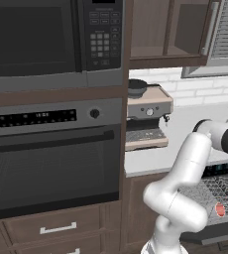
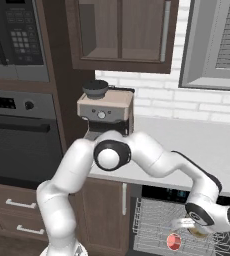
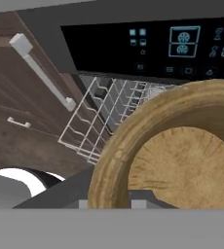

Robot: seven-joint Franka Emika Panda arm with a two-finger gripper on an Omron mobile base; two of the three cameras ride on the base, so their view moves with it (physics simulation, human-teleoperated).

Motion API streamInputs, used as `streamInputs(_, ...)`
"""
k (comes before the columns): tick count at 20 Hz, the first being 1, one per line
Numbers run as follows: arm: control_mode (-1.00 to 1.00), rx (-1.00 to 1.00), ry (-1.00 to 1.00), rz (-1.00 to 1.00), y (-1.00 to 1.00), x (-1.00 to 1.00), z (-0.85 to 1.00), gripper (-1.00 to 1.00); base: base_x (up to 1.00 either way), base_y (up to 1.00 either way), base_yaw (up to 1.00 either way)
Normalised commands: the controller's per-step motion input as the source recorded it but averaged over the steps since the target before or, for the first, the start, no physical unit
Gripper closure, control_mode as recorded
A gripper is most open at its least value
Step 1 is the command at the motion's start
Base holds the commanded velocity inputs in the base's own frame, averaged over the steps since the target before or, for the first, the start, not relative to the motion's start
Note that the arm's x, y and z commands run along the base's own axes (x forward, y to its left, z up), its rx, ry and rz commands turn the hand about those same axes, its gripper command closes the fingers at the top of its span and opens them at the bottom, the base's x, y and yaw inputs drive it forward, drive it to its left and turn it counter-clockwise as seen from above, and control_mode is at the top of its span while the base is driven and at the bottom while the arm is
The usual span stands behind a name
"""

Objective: Pick up the cup and bowl from the counter, place them in the dishwasher, and close the dishwasher door.

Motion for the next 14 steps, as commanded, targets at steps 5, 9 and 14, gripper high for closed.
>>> streamInputs(5,-1.0,0.05,0.01,0.0,0.13,0.0,-0.6,1.0,0.0,0.0,0.0)
streamInputs(9,-1.0,0.06,0.0,0.0,0.01,0.14,-0.45,1.0,0.0,0.0,0.0)
streamInputs(14,-1.0,0.03,0.06,-0.02,-0.01,0.25,-0.03,1.0,0.0,0.0,0.0)
